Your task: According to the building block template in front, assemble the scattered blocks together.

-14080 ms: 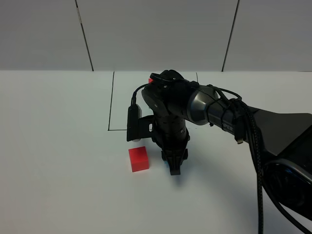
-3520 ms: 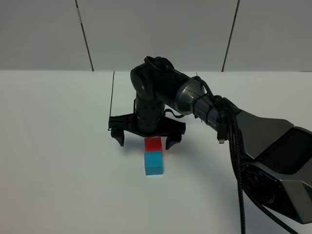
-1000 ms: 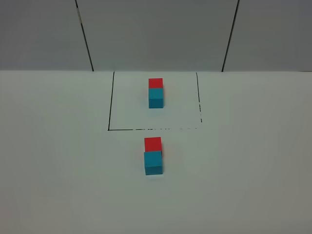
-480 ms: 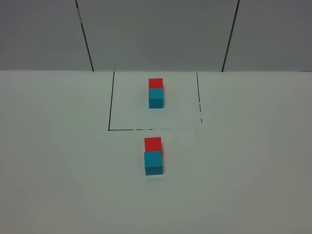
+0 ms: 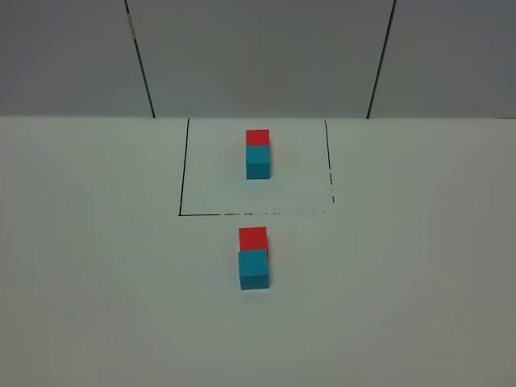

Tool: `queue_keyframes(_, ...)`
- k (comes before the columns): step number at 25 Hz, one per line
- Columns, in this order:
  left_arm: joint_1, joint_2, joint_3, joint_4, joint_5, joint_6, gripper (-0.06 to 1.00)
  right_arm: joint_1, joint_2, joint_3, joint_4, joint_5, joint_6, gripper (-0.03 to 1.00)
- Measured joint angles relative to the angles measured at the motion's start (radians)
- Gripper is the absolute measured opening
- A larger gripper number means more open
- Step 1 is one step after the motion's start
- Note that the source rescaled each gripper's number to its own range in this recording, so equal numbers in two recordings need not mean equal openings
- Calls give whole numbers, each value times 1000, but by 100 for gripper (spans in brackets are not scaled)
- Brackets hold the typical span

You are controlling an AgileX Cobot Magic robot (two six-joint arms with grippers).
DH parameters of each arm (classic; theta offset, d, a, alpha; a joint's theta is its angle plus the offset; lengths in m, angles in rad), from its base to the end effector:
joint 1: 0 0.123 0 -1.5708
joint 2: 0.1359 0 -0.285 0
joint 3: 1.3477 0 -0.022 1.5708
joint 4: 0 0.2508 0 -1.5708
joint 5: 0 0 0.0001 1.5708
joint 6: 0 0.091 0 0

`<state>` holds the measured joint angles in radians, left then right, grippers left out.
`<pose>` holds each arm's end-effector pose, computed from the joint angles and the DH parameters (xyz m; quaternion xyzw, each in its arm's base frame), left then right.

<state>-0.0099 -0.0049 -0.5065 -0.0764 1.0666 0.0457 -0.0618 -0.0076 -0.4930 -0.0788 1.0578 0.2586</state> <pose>-0.0068 -0.0060 0.2788 0.0255 0.8508 -0.0288 0.5241 -0.0056 -0.0059 0.2758 0.1373 0.8405 0.0122 0.5240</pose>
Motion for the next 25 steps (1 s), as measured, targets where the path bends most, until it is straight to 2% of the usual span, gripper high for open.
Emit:
queue_keyframes(11, 0, 0, 0, 0, 0, 1, 40, 0, 0, 0, 2, 0, -5, 87)
queue_keyframes(25, 0, 0, 0, 0, 0, 1, 40, 0, 0, 0, 2, 0, -6, 84)
